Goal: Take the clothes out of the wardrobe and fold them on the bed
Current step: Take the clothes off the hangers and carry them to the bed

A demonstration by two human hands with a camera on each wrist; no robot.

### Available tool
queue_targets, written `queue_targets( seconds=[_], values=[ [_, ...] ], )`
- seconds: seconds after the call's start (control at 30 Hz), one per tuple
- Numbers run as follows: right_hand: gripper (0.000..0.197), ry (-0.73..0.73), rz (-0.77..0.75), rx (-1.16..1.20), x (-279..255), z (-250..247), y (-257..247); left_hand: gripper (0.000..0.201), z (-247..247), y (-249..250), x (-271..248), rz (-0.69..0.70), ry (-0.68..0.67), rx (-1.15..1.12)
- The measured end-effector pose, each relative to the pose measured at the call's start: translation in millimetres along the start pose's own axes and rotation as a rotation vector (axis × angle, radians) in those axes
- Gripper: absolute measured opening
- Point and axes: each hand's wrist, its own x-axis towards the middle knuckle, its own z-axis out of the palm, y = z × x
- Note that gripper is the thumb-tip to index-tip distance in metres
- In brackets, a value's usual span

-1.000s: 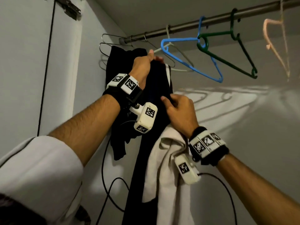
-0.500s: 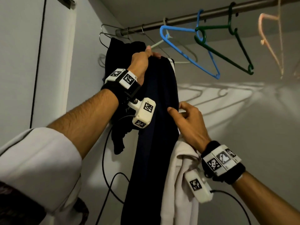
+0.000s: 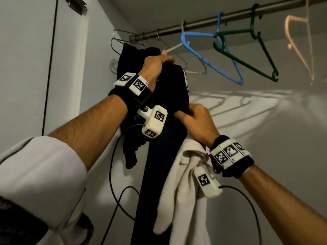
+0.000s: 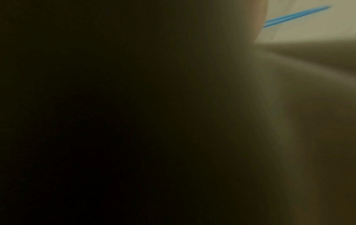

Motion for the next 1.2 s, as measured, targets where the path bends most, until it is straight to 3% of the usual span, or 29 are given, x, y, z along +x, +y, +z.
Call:
queue_targets(
  seconds=[0.1,0.33,0.6,0.87,1.07,1.13,1.2],
  values=[
    [0.041,-0.006,-0.008,0.086,-30,-10,9,0.045,-4,3,1,0.014,-0.008,0.054],
    [0.054,-0.085,-0.069,0.002,-86,-27,14,0.038,-2,-1,0,-0.003,0.024,0.016],
    [0.048,-0.034,0.028,0.082,-90,-53,17,0.016,3,-12,-6,0.093,0.071,0.142],
    [0.045,0.016,-0.087,0.171,-117,-62,9,0.015,-13,-26,-27,0.069,0.078,0.169],
    [0.042,-0.014,-0.034,0.187,-123,-62,23,0.011,-18,-67,-104,0.103,0.086,0.139],
    [0.045,-0.018,0.005,0.167,-125,-61,30,0.012,-22,-104,-148,0.050,-0.001,0.108],
    [0.046,-0.025,0.034,0.135,-130,-61,34,0.027,-27,-149,-198,-0.055,-0.147,0.139]
  ],
)
